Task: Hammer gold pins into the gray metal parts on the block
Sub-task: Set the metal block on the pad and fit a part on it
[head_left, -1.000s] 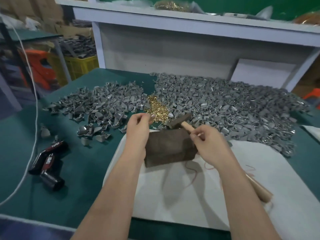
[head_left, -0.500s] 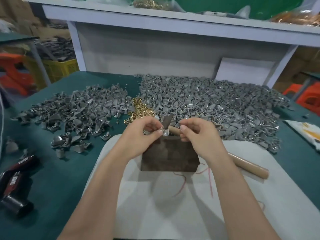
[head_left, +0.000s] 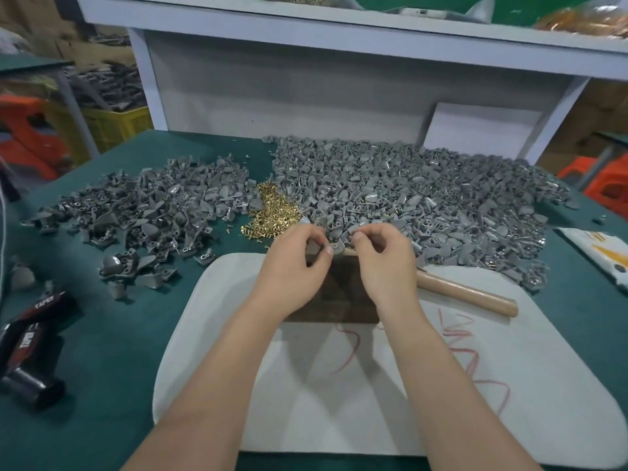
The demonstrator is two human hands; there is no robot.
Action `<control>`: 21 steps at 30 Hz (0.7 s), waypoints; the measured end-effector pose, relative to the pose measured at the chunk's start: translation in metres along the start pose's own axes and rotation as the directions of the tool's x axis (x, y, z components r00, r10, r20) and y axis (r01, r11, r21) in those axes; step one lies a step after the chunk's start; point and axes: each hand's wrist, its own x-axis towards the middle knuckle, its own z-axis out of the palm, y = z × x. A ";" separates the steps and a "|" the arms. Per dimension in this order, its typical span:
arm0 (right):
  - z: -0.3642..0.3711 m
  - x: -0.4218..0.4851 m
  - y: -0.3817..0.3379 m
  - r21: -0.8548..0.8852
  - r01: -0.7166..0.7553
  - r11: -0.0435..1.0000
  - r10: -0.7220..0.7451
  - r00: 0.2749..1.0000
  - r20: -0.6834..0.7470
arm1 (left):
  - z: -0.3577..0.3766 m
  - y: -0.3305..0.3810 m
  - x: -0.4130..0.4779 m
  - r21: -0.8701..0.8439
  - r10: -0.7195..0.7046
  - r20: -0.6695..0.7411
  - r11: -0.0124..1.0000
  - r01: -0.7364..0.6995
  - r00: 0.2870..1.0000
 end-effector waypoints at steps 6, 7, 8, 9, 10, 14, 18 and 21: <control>-0.007 0.020 -0.001 0.071 -0.074 0.995 0.071 0.997 0.038 | -0.001 0.005 0.012 -0.057 -0.063 0.087 0.996 0.068 0.994; -0.009 0.021 0.000 0.072 -0.067 0.995 0.063 0.997 0.052 | -0.004 0.004 0.013 -0.039 -0.048 0.130 0.998 0.054 0.990; -0.012 0.022 0.001 0.078 -0.056 0.995 0.051 0.996 0.069 | -0.008 0.002 0.015 -0.004 -0.030 0.159 1.000 0.031 0.987; -0.014 0.023 0.002 0.087 -0.045 0.995 0.037 0.995 0.091 | -0.011 -0.001 0.015 0.041 -0.012 0.173 0.999 0.005 0.985; -0.015 0.023 0.002 0.092 -0.035 0.995 0.023 0.992 0.121 | -0.014 -0.004 0.015 0.084 0.000 0.178 0.996 -0.015 0.984; -0.010 0.016 -0.004 0.070 0.003 0.998 -0.021 0.964 0.265 | -0.017 -0.010 0.009 0.140 0.013 0.187 0.989 -0.039 0.982; -0.009 0.010 -0.003 -0.144 0.177 0.974 -0.124 0.939 0.320 | -0.015 -0.008 0.009 0.109 0.018 0.154 0.993 -0.035 0.988; -0.007 0.009 -0.001 -0.242 0.218 0.945 -0.128 0.932 0.338 | -0.014 -0.006 0.008 0.103 0.002 0.130 0.995 -0.015 0.991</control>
